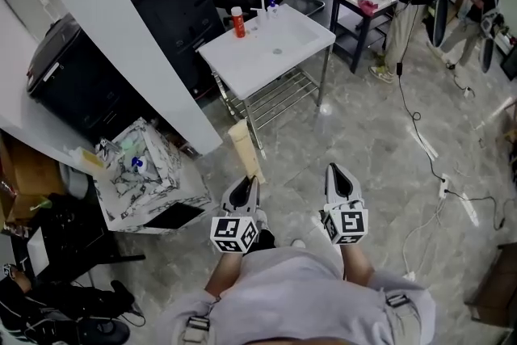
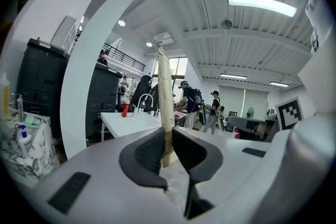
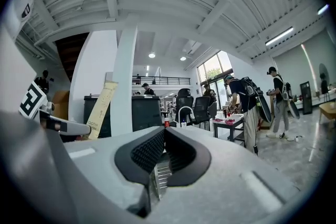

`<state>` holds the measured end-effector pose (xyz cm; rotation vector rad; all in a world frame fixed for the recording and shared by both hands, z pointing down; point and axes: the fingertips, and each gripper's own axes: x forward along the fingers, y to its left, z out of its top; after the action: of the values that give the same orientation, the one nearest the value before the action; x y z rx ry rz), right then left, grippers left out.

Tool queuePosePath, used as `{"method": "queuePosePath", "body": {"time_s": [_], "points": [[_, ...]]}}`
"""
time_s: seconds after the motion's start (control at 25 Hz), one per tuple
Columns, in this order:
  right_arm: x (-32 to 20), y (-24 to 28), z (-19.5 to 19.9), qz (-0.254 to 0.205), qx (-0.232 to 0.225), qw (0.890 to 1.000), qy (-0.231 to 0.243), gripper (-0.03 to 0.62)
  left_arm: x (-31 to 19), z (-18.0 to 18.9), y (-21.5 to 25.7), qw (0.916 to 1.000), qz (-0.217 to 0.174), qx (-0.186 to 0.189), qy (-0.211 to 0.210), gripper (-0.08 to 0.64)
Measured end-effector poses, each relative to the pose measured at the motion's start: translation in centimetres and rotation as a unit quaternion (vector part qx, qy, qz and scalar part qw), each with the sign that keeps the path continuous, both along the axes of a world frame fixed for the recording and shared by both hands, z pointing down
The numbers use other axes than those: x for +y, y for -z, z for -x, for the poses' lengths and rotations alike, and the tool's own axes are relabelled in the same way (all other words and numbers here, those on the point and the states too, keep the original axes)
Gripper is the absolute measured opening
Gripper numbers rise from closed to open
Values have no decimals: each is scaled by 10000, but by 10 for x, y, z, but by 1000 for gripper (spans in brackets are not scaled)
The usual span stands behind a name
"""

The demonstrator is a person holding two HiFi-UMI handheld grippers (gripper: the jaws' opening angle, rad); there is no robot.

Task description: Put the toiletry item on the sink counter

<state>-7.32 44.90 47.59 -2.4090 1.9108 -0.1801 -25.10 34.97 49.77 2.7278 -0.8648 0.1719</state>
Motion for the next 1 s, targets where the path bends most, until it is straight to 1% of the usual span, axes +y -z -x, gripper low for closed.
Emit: {"method": "queuePosePath", "body": {"time_s": [0.2,0.48,0.84,1.0], "points": [[-48,4,0,-55,5,10000,-30,5,-48,-5,-7,9999,38,4,-116,46],[-124,16,-5,-138,43,9998,-151,5,-133,-14,11,9995,-166,113,-227,46],[-207,14,14,-59,38,9998,-202,5,-218,0,6,9995,-104,100,-296,46],[-238,15,22,-8,61,9997,-250,5,-246,4,6,9991,-58,101,-419,46]]}}
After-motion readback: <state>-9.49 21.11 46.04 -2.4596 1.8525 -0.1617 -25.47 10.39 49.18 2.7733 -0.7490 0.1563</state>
